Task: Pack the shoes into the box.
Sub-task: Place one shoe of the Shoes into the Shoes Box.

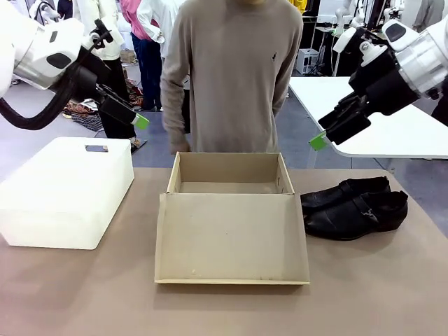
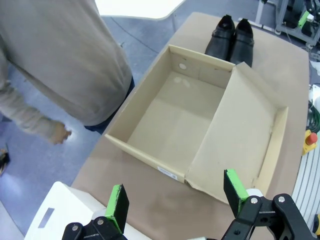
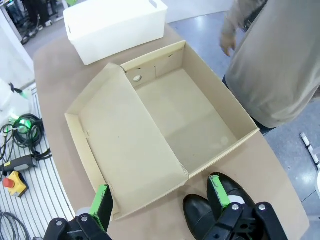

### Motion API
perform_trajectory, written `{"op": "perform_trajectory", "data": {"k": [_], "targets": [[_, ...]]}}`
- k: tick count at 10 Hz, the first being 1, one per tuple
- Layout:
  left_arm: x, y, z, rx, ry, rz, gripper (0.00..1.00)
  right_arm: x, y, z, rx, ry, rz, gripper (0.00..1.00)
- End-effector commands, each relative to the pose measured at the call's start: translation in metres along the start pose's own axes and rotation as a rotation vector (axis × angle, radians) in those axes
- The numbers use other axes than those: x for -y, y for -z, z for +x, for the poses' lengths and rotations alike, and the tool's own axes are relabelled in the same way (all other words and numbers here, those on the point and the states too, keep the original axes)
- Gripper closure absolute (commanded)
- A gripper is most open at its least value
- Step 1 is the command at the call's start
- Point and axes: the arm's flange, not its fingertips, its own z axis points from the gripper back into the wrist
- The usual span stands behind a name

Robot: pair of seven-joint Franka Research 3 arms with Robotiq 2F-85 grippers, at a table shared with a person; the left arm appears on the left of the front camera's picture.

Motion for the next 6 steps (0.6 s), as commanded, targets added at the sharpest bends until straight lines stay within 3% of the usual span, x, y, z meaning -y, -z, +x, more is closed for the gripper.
{"op": "perform_trajectory", "data": {"k": [1,6], "targets": [[-0.0012,-0.001,-0.0005,0.011,0.0,-0.015,0.0,-0.0005,-0.0004,0.0002,0.009,-0.001,0.013,0.0],[-0.0012,-0.001,-0.0005,0.011,0.0,-0.015,0.0,-0.0005,-0.0004,0.0002,0.009,-0.001,0.013,0.0]]}}
